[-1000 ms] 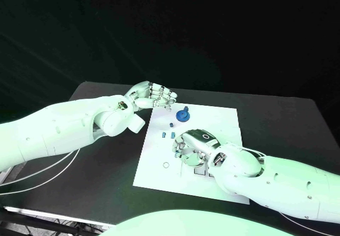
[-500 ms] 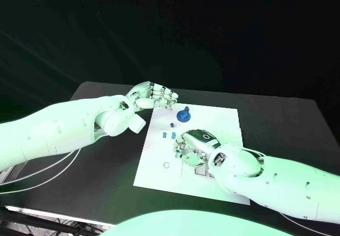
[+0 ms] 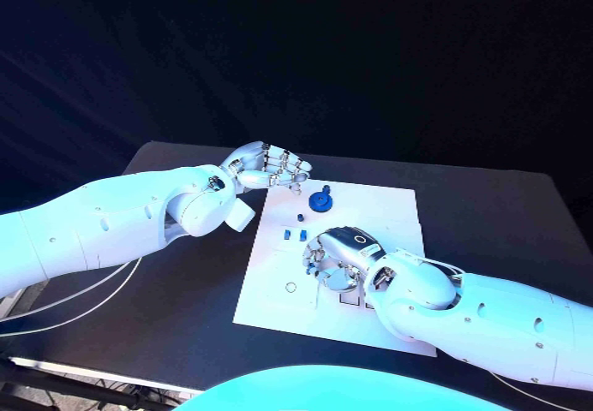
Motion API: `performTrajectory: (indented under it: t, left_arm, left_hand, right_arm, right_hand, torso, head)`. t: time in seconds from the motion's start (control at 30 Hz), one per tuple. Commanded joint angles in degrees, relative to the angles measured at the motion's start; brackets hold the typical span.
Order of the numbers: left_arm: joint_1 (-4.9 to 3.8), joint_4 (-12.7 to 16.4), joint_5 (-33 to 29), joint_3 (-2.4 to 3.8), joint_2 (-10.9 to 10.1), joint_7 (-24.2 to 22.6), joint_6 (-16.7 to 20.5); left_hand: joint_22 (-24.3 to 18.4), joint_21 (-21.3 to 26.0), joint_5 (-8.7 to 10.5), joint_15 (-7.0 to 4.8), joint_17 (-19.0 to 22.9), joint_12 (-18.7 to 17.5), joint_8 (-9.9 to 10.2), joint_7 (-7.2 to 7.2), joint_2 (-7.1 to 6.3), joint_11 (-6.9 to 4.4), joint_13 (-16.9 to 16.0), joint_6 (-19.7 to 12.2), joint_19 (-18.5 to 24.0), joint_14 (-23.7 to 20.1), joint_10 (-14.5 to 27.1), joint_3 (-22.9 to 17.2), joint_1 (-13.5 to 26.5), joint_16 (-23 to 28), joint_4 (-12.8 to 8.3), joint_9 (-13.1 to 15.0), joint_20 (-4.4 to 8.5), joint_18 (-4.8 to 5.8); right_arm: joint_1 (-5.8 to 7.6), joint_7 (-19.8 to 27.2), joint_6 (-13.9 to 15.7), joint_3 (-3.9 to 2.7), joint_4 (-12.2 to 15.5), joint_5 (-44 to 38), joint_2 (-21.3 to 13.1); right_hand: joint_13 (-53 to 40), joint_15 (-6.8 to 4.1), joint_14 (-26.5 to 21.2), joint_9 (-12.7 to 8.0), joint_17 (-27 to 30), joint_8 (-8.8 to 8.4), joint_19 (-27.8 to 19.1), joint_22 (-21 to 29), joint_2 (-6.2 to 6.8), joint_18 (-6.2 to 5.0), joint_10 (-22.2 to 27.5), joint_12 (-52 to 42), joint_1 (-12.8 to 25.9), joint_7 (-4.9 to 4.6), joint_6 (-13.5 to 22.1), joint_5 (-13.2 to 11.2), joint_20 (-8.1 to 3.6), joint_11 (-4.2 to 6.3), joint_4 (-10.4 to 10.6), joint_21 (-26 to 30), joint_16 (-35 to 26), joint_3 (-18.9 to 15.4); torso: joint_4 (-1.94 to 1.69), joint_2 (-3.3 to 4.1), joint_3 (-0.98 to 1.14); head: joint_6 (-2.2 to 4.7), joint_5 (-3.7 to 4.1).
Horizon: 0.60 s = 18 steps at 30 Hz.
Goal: Assemble the parts on the task board
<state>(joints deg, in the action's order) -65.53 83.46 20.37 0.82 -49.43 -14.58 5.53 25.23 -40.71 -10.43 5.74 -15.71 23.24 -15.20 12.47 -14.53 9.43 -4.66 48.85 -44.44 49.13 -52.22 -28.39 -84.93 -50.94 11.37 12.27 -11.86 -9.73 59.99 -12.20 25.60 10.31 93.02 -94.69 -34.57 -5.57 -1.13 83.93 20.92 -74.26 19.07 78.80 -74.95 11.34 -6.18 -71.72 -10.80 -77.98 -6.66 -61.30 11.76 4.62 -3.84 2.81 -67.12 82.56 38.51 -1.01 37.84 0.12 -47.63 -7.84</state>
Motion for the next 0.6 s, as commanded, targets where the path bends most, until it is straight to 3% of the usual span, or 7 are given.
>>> performTrajectory:
  t: [0.03,0.6]
  left_arm:
    - [-0.06,0.06,0.08,0.03,0.08,-0.27,-1.01]
    - [-0.06,0.09,0.11,0.03,0.05,-0.17,-1.12]
  left_hand:
    - [-0.08,0.38,-0.29,0.29,0.05,-0.13,0.3,0.23,0.16,-0.04,0.08,-0.25,-0.27,-0.01,0.24,0.17,0.24,0.21,-0.15,-0.05,0.05,-0.62]
    - [-0.16,0.51,-0.29,0.29,0.07,-0.11,0.26,0.21,0.21,-0.04,0.09,-0.22,-0.3,-0.04,0.28,0.17,0.25,0.28,-0.17,-0.04,0.04,-0.62]
  right_arm:
    - [-0.05,-0.03,-1.17,0.03,0.18,-0.84,-0.09]
    - [-0.04,-2.16,-2.57,0.08,0.15,-2.49,0.2]
  right_hand:
    - [-0.07,-0.3,2.93,0.08,0.03,0.22,0.13,-1.63,-0.5,1.02,-0.78,-0.16,0.23,-0.12,-0.08,0.18,-0.09,1.0,-0.1,0.14,0.2,0.22]
    - [-0.09,-0.27,2.89,0.22,0.2,0.24,0.01,-1.53,-0.42,0.97,-0.73,-0.05,0.4,-0.19,0.06,0.35,-0.07,0.94,-0.25,0.38,0.12,0.24]
  torso:
    - [-0.01,0.0,0.02]
    - [0.03,0.05,0.02]
  head:
    - [0.0,0.0]
    - [0.19,0.06]
